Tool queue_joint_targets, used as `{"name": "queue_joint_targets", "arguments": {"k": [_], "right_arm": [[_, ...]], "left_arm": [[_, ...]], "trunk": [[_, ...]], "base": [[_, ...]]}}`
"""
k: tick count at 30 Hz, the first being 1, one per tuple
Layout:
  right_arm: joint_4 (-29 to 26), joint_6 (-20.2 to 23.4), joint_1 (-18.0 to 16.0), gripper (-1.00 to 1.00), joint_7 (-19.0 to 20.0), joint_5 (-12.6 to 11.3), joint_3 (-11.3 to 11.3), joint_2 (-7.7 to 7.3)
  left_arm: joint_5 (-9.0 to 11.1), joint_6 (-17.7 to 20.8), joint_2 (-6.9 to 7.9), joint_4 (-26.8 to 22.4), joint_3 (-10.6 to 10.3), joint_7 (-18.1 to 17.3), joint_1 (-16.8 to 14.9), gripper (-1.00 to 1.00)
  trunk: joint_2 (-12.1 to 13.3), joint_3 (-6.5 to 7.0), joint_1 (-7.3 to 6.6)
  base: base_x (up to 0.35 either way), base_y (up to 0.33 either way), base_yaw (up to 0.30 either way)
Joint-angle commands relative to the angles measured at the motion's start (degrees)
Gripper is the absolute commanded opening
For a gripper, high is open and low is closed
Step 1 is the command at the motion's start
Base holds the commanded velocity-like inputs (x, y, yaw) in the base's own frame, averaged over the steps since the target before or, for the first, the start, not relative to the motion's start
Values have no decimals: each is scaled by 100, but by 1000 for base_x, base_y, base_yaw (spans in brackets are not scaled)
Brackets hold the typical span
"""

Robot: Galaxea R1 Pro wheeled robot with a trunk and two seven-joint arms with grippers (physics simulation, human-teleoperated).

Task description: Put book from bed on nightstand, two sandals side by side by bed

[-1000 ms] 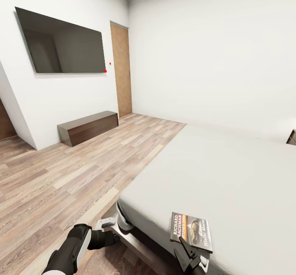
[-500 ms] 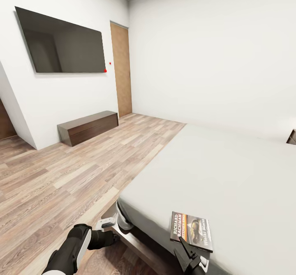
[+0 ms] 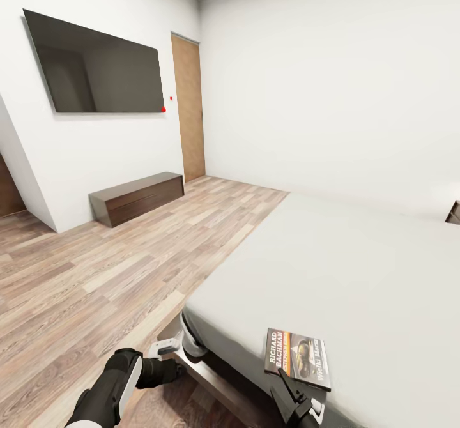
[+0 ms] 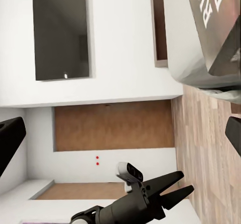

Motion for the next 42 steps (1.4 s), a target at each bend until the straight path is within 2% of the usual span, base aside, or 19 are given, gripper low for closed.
{"name": "queue_joint_targets", "arguments": {"k": [1,4,24,32,42], "right_arm": [[-1,60,-2,100,15,-60,39,1],[-1,60,-2,100,15,-60,39,1],[-1,60,-2,100,11,-62,28,-6],[-10,53,-2,100,8,-62,-235,-16],[-18,59,-2,100,8,-62,-307,-17]], "left_arm": [[-59,22,-8,-8,33,-52,-4,100],[-59,22,-8,-5,32,-52,-4,100],[-59,22,-8,-4,34,-52,-4,100],[-59,22,-8,-3,32,-52,-4,100],[-59,22,-8,-4,33,-52,-4,100]], "trunk": [[-44,-24,22],[-165,-78,88],[-165,-78,88],[-165,-78,88],[-165,-78,88]], "base": [[0,0,0],[0,0,0],[0,0,0],[0,0,0],[0,0,0]]}}
